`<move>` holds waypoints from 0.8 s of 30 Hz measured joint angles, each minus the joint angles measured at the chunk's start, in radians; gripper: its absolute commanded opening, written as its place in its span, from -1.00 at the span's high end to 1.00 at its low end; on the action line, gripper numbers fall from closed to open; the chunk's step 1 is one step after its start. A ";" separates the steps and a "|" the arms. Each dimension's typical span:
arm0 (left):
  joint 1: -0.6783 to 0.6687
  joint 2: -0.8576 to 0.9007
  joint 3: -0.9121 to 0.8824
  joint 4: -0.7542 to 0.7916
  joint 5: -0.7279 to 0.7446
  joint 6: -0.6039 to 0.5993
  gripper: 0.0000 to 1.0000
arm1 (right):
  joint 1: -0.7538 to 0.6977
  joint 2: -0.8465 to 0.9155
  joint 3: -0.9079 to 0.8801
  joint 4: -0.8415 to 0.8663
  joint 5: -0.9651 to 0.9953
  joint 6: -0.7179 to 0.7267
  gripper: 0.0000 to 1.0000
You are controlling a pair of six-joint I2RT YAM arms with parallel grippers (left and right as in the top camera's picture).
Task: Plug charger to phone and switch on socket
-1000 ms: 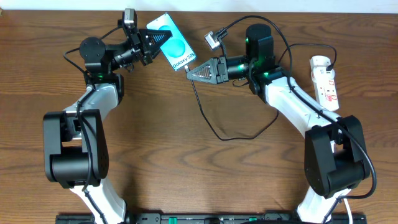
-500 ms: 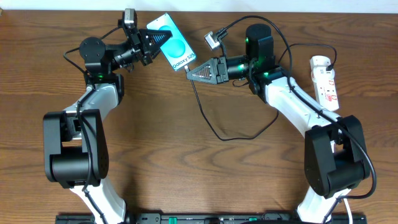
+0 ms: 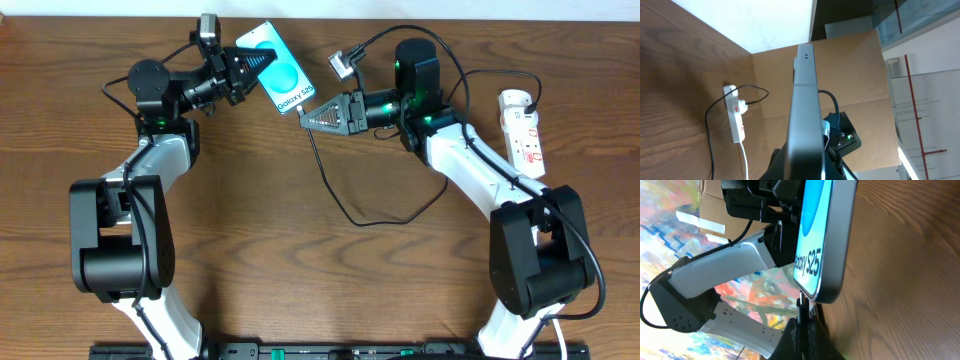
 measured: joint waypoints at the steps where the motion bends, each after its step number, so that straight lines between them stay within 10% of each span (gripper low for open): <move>1: 0.000 0.000 0.000 0.000 0.000 -0.001 0.85 | 0.000 0.000 0.000 0.000 0.000 0.000 0.98; 24: 0.002 0.000 0.000 0.000 0.019 -0.014 0.85 | 0.000 0.000 0.000 0.000 -0.015 0.000 0.97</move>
